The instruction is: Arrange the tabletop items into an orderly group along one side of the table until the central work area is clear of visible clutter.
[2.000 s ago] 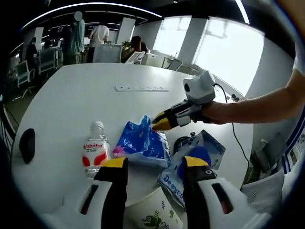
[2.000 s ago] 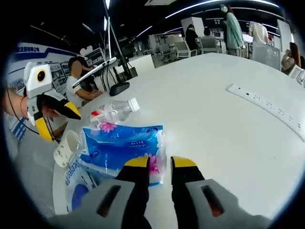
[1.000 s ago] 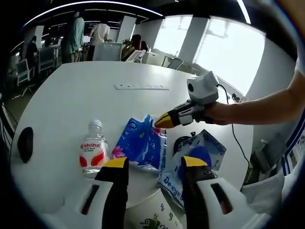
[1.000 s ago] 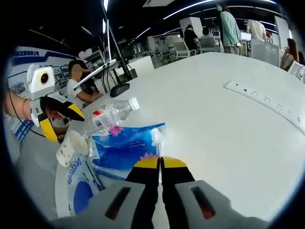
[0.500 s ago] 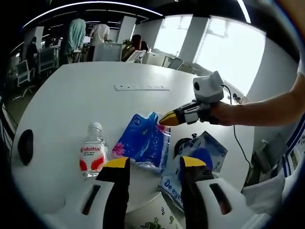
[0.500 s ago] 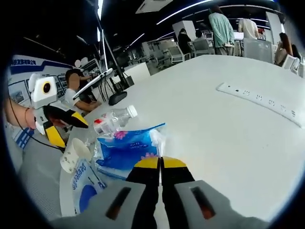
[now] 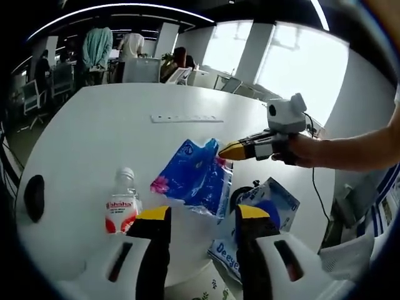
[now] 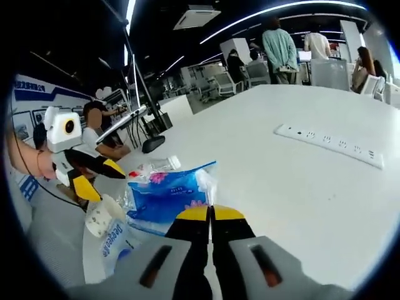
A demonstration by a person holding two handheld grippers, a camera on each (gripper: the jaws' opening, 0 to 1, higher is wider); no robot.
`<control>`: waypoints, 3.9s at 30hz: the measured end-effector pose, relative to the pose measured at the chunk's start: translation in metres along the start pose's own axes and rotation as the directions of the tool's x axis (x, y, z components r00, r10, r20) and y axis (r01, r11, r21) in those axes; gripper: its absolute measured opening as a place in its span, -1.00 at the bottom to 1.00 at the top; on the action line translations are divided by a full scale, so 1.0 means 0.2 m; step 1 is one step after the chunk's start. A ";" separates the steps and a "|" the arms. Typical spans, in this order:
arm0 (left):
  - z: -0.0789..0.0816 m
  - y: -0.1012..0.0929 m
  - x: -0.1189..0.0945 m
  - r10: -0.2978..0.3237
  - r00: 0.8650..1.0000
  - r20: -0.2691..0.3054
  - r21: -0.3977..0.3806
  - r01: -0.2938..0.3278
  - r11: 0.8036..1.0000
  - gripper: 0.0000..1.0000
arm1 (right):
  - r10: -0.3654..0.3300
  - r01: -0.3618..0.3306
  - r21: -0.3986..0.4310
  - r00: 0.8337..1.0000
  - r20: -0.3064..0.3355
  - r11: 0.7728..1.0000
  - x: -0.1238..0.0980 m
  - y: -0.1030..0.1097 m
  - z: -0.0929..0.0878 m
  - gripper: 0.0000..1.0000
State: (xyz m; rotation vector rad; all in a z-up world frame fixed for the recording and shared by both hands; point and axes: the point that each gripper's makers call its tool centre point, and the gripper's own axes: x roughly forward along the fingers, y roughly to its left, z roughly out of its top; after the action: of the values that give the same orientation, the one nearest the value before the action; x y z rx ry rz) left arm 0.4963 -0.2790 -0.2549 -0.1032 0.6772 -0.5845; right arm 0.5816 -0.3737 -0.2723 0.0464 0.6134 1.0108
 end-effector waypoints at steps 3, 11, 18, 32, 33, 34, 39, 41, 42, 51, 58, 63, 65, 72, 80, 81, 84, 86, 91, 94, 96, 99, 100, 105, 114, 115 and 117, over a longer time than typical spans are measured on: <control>0.01 0.00 0.00 0.001 1.000 0.001 0.002 -0.001 1.000 -0.22 | -0.008 0.008 0.003 1.000 0.017 1.000 -0.02 0.01 0.03 -1.00; 0.07 -0.02 0.02 -0.001 1.000 0.016 0.006 0.001 1.000 -0.27 | -0.028 0.027 0.013 0.998 0.059 1.000 -0.07 0.03 0.08 -1.00; 0.10 -0.02 0.03 0.003 1.000 0.025 -0.003 -0.003 1.000 -0.39 | -0.055 0.053 0.022 0.993 0.103 0.998 -0.14 0.05 0.13 -1.00; 0.17 -0.09 0.05 -0.029 0.999 0.043 0.016 0.029 0.999 -0.84 | -0.113 0.108 0.042 0.983 0.145 0.993 -0.30 0.05 0.13 -1.00; 0.17 -0.09 0.05 -0.032 0.999 0.041 0.021 0.031 0.999 -0.87 | -0.116 0.110 0.043 0.983 0.146 0.993 -0.30 0.05 0.13 -1.00; 0.17 -0.10 0.05 -0.035 0.999 0.038 0.022 0.035 0.999 -0.91 | -0.120 0.114 0.044 0.982 0.147 0.992 -0.31 0.05 0.13 -1.00; 0.19 -0.12 0.05 -0.049 0.998 0.038 0.028 0.048 0.998 -1.00 | -0.137 0.129 0.056 0.979 0.154 0.990 -0.36 0.04 0.11 -1.00; 0.20 -0.13 0.05 -0.054 0.998 0.037 0.033 0.053 0.998 -1.00 | -0.141 0.133 0.061 0.977 0.159 0.989 -0.38 0.05 0.11 -1.00; 0.20 -0.13 0.05 -0.056 0.998 0.038 0.036 0.055 0.998 -1.00 | -0.144 0.136 0.063 0.977 0.158 0.989 -0.39 0.05 0.10 -1.00; 0.23 -0.17 0.05 -0.080 0.995 0.051 0.047 0.078 0.996 -1.00 | -0.172 0.160 0.082 0.972 0.163 0.984 -0.45 0.07 0.10 -1.00; 0.26 -0.21 0.02 -0.096 0.993 0.068 0.057 0.092 0.994 -1.00 | -0.184 0.170 0.090 0.967 0.176 0.981 -0.50 0.10 0.10 -1.00; 0.30 -0.25 0.00 -0.108 0.992 0.059 0.089 0.103 0.991 -1.00 | -0.188 0.175 0.083 0.964 0.186 0.981 -0.53 0.12 0.12 -1.00; 0.32 -0.26 0.00 -0.113 0.992 0.059 0.112 0.106 0.988 -1.00 | -0.192 0.179 0.085 0.962 0.192 0.980 -0.54 0.11 0.13 -1.00; 0.41 -0.31 0.01 -0.143 0.989 0.048 0.157 0.134 0.979 -1.00 | -0.216 0.202 0.083 0.952 0.218 0.976 -0.62 0.10 0.18 -1.00; 0.52 -0.39 0.04 -0.179 0.984 0.027 0.213 0.169 0.962 -1.00 | -0.250 0.237 0.082 0.938 0.240 0.968 -0.72 0.06 0.23 -1.00; 0.53 -0.40 0.05 -0.184 0.983 0.021 0.219 0.175 0.960 -1.00 | -0.256 0.243 0.082 0.936 0.243 0.966 -0.73 0.05 0.24 -1.00; 0.57 -0.44 0.08 -0.197 0.980 0.009 0.238 0.189 0.953 -1.00 | -0.268 0.256 0.082 0.931 0.247 0.963 -0.76 0.03 0.25 -1.00; 0.58 -0.46 0.09 -0.210 0.978 0.003 0.238 0.203 0.950 -1.00 | -0.279 0.266 0.083 0.927 0.250 0.960 -0.79 0.02 0.25 -1.00; 0.63 -0.51 0.13 -0.228 0.974 -0.007 0.266 0.222 0.938 -1.00 | -0.301 0.290 0.080 0.919 0.257 0.954 -0.85 -0.02 0.27 -1.00; 0.65 -0.53 0.15 -0.235 0.972 -0.008 0.269 0.228 0.936 -1.00 | -0.315 0.304 0.082 0.913 0.261 0.949 -0.88 -0.05 0.28 -1.00; 0.66 -0.55 0.16 -0.240 0.971 -0.009 0.273 0.233 0.933 -1.00 | -0.321 0.309 0.085 0.910 0.264 0.947 -0.90 -0.06 0.28 -1.00; 0.67 -0.57 0.19 -0.247 0.969 -0.013 0.273 0.242 0.931 -1.00 | -0.335 0.323 0.089 0.905 0.263 0.942 -0.92 -0.08 0.28 -1.00; 0.67 -0.58 0.20 -0.249 0.968 -0.016 0.276 0.243 0.930 -1.00 | -0.339 0.326 0.093 0.903 0.262 0.941 -0.93 -0.09 0.28 -1.00; 0.70 -0.62 0.24 -0.257 0.966 -0.019 0.281 0.252 0.926 -1.00 | -0.358 0.346 0.094 0.897 0.260 0.934 -0.98 -0.12 0.27 -1.00; 0.72 -0.70 0.34 -0.275 0.961 -0.035 0.287 0.273 0.918 -1.00 | -0.397 0.385 0.097 0.885 0.244 0.918 -1.06 -0.19 0.23 -1.00; 0.72 -0.71 0.35 -0.276 0.961 -0.036 0.287 0.274 0.918 -1.00 | -0.400 0.388 0.099 0.884 0.241 0.916 -1.07 -0.20 0.23 -1.00; 0.72 -0.73 0.38 -0.279 0.959 -0.041 0.286 0.279 0.917 -1.00 | -0.411 0.399 0.099 0.882 0.231 0.911 -1.09 -0.23 0.21 -1.00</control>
State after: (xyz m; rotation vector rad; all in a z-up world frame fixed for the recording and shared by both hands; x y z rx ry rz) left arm 0.5642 -0.4554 -0.1449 0.0754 0.5731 -0.9539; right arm 0.5565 -0.5634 -0.1521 0.0818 0.3945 0.5690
